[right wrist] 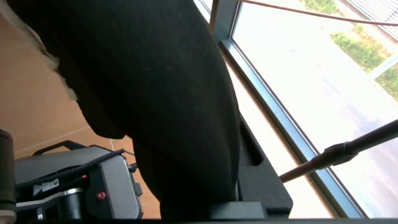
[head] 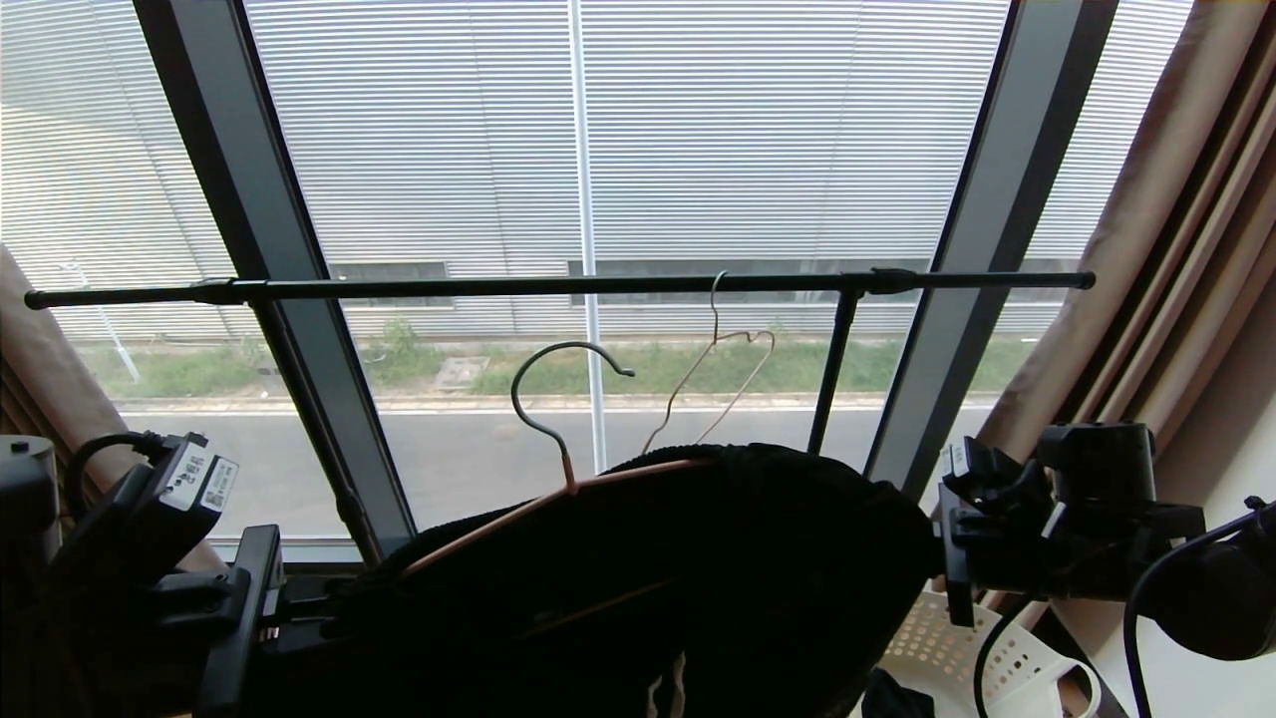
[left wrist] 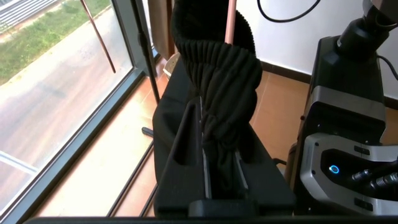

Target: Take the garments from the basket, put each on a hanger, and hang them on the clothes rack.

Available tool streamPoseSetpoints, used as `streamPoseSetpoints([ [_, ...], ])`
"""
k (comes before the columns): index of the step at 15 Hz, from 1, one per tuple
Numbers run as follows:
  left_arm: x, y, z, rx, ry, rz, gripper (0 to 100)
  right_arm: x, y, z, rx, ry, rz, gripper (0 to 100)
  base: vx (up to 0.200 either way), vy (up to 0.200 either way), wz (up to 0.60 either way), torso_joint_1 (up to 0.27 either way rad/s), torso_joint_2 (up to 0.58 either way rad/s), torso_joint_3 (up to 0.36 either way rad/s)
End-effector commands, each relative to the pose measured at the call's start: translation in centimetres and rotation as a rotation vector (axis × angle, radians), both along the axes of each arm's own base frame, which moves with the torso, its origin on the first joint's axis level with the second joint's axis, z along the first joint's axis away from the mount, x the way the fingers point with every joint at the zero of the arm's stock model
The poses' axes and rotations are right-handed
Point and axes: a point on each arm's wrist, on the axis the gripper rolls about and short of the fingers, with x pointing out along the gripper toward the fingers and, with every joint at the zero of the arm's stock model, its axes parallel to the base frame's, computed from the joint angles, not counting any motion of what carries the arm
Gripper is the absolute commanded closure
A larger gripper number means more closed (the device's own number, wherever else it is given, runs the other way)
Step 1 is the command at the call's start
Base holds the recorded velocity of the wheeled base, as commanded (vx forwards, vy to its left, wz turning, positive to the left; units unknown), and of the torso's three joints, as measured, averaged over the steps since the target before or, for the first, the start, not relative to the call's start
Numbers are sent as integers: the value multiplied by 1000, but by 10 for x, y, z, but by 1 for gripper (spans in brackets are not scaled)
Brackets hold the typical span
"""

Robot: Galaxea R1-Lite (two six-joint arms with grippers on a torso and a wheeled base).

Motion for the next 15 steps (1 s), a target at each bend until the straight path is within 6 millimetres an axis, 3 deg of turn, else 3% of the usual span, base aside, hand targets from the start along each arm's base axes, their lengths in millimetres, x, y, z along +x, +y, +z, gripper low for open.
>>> streamPoseSetpoints([
  [1,-1,0,-1,1,3,-1,100,0,0,0,-1,2,-1,100,0,0,0,0,0,0],
  [5,-1,0,-2,1,6,-1,100,-1,1,-1,-6,1,-2,100,0,0,0,0,0,0],
  [6,-1,0,-2,1,6,-1,100,-1,2,0,-5,-1,1,0,0,0,0,0,0,0],
  [11,0,4,-2,1,9,23,100,-5,3,-1,-14,-5,5,0,0,0,0,0,0,0],
  [15,-3,12,-9,4,36,69,100,-11,8,9,-18,-43,20,0,0,0,0,0,0,0],
])
